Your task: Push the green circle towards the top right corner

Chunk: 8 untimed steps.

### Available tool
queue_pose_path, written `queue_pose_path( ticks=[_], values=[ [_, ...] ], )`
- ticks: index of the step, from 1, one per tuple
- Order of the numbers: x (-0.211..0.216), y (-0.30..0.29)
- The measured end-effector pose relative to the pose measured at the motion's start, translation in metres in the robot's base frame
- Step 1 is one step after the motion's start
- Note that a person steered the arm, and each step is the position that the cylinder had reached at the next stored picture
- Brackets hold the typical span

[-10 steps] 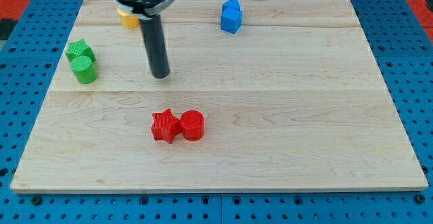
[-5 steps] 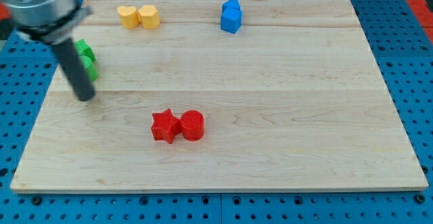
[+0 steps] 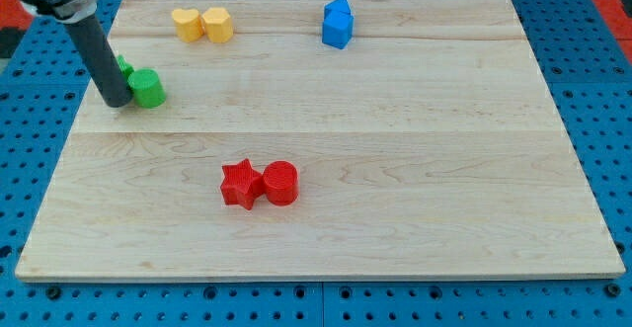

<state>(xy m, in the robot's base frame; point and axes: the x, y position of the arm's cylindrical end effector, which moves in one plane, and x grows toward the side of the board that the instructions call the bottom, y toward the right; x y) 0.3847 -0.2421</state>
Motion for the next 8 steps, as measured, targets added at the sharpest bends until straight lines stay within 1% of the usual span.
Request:
queue_pose_path(
  ticks=[1, 2, 4, 5, 7, 8],
  values=[
    [-0.017, 0.010],
    [-0.020, 0.044],
    [-0.032, 0.117],
    [-0.050, 0.148],
    [-0.057, 0.244],
    [-0.064, 0.273]
  ],
)
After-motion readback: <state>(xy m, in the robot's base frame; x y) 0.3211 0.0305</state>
